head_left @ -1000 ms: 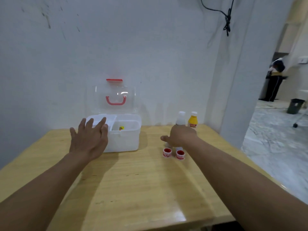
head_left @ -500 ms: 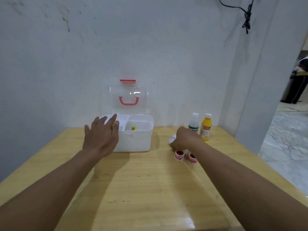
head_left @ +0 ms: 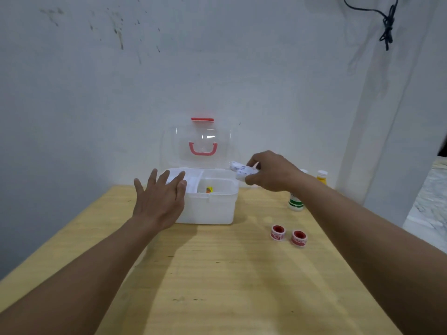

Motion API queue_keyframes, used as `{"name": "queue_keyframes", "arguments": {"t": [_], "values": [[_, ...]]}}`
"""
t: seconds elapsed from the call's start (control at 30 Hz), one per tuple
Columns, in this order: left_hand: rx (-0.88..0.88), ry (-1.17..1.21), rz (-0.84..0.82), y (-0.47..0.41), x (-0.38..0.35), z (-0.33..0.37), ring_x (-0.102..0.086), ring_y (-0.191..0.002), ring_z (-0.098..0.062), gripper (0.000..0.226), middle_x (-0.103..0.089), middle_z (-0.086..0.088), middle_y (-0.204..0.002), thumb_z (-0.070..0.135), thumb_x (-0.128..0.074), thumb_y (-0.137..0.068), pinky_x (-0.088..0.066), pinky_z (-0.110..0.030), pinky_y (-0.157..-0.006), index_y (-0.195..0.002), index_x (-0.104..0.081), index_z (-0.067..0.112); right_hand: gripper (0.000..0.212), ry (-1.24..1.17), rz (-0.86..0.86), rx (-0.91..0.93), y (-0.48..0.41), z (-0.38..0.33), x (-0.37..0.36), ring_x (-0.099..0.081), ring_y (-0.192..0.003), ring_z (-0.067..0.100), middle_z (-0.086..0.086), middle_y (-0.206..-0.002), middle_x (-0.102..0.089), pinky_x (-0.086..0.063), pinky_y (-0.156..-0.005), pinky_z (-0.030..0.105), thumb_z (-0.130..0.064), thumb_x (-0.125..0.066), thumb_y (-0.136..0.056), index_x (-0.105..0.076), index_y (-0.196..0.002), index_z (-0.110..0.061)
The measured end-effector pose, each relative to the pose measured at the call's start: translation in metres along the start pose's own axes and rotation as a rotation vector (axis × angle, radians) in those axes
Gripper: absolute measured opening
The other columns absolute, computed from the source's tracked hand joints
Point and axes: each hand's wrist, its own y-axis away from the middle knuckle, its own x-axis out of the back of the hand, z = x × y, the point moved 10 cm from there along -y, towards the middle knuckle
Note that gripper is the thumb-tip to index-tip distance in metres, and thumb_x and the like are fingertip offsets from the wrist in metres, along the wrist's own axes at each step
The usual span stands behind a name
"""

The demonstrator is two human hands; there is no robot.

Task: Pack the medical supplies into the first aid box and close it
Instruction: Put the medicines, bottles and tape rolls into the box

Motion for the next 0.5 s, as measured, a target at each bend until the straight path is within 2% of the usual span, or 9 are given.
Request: {"name": "queue_keyframes", "arguments": {"t": [0.1,0.2,0.5], "values": [[-0.002,0.015,0.013,0.0,0.0,0.0,-0.002,-0.15,-0.025,0.056,-0.025,-0.004,-0.16,0.05,-0.008,-0.099,0.003,-0.06,-0.116,-0.151,-0.025,0.039,0.036,0.037,-0.125,0.098,-0.012,-0.03,-0.011,-0.062,-0.084,0.015,-0.001,-0.106,-0.068,-0.049,-0.068,0.028,-0.029,-0.076,-0.078,-0.068,-0.112,-0.023],[0.004,0.028,0.018,0.001,0.0,-0.001,-0.003,-0.15,-0.025,0.054,-0.025,-0.004,-0.16,0.049,-0.009,-0.1,0.002,-0.059,-0.116,-0.151,-0.026,0.039,0.034,0.171,-0.248,0.155,-0.021,-0.055,-0.025,-0.063,-0.092,0.017,-0.004,-0.106,-0.067,-0.05,-0.073,0.028,-0.025,-0.075,-0.078,-0.07,-0.112,-0.022],[0.002,0.047,0.04,0.001,0.0,-0.001,-0.004,-0.15,-0.024,0.053,-0.025,-0.003,-0.16,0.047,-0.01,-0.1,0.004,-0.059,-0.117,-0.151,-0.026,0.04,0.039,0.379,-0.487,0.115,-0.041,-0.071,-0.057,-0.065,-0.086,0.016,-0.003,-0.105,-0.065,-0.054,-0.063,0.023,-0.02,-0.075,-0.076,-0.072,-0.115,-0.023]]}}
